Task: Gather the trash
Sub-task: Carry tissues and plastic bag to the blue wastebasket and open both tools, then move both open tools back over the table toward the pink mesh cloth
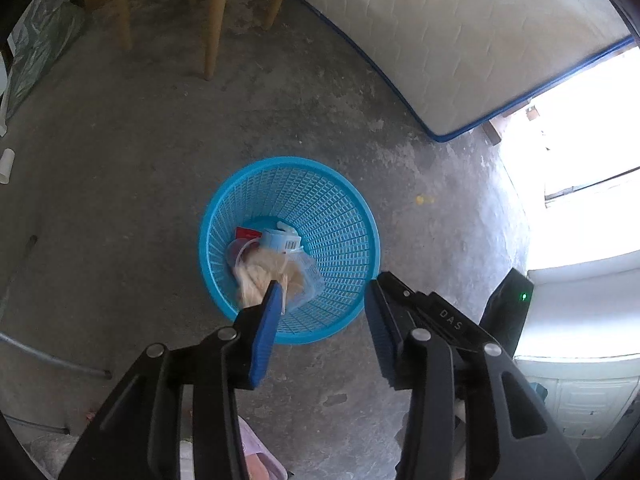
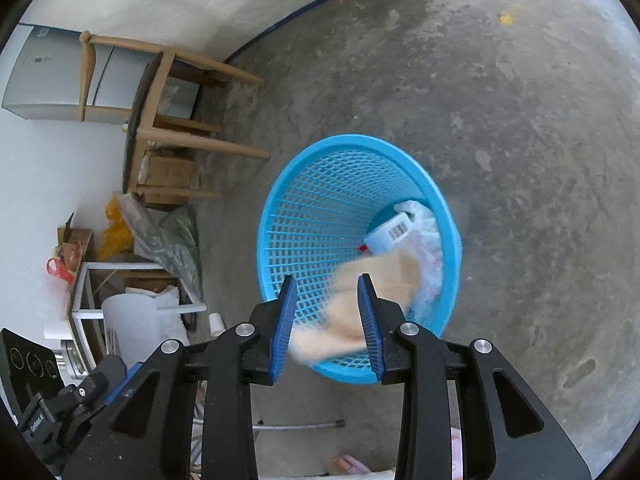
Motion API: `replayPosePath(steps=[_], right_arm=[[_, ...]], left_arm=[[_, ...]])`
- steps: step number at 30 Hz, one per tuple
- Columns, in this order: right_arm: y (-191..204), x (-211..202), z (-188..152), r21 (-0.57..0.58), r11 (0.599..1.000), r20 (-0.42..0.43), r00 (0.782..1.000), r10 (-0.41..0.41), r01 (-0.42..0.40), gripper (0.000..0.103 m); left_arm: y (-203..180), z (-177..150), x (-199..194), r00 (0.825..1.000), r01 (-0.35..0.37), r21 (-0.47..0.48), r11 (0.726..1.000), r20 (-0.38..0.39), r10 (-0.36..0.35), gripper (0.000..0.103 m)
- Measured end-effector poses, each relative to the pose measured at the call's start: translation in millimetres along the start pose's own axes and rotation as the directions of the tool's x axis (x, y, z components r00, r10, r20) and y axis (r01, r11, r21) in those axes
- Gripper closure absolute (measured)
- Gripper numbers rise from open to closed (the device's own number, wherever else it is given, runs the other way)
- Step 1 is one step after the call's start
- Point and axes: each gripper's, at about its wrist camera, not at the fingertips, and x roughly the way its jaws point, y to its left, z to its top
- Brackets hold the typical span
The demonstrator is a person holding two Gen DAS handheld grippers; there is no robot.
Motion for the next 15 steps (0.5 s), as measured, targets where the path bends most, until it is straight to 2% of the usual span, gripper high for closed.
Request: replayPosePath(steps=[8, 15], right_arm=[[-10, -23, -5, 0.018, 1.0, 0.044, 0.999, 0.01, -0.01, 0.065], [-5, -51, -15, -0.021, 0.999, 0.063, 0.998, 0.025, -0.024, 0.054]], left_arm=[[3, -5, -29, 0.997, 0.054, -0.011, 0.998, 0.049, -0.053, 0.06], [8, -19, -74, 0.993, 0.076, 0.001, 0.997, 0.094, -0.075, 0.056]])
